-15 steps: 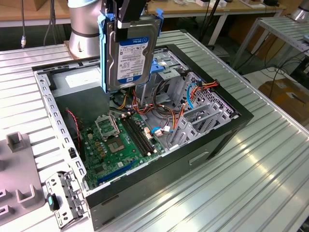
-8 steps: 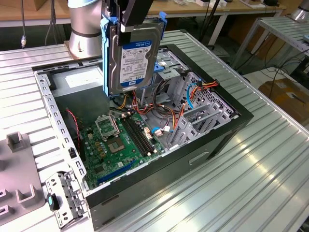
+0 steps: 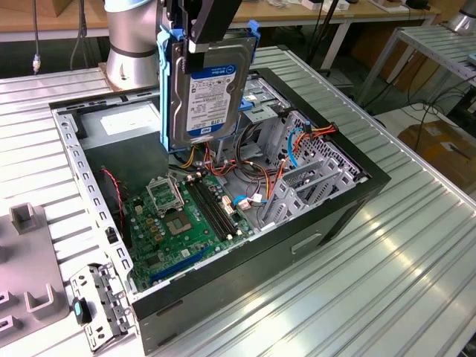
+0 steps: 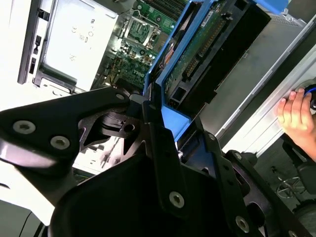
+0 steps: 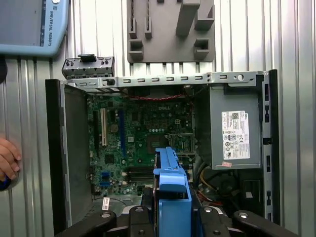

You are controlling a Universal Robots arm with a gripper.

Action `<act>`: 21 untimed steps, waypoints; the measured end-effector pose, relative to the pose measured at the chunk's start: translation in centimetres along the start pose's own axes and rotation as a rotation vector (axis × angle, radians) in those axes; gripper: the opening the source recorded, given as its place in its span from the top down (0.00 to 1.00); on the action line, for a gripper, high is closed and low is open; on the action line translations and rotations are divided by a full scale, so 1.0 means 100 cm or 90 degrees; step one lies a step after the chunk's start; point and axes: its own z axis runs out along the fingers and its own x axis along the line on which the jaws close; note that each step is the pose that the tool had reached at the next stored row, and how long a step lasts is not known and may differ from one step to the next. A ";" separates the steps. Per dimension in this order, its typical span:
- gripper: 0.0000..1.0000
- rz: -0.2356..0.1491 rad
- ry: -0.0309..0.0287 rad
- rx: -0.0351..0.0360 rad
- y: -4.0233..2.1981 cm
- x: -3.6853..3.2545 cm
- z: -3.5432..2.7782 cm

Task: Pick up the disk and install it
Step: 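Insert the disk into the insertion slot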

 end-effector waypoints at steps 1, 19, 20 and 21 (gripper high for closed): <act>0.64 0.000 0.0000 0.0000 0.0000 0.0005 0.0000; 0.64 0.000 0.0000 0.0000 -0.0005 0.0120 0.0006; 0.64 0.000 0.0000 0.0000 -0.0005 0.0120 0.0006; 0.64 0.000 0.0000 0.0000 -0.0005 0.0120 0.0005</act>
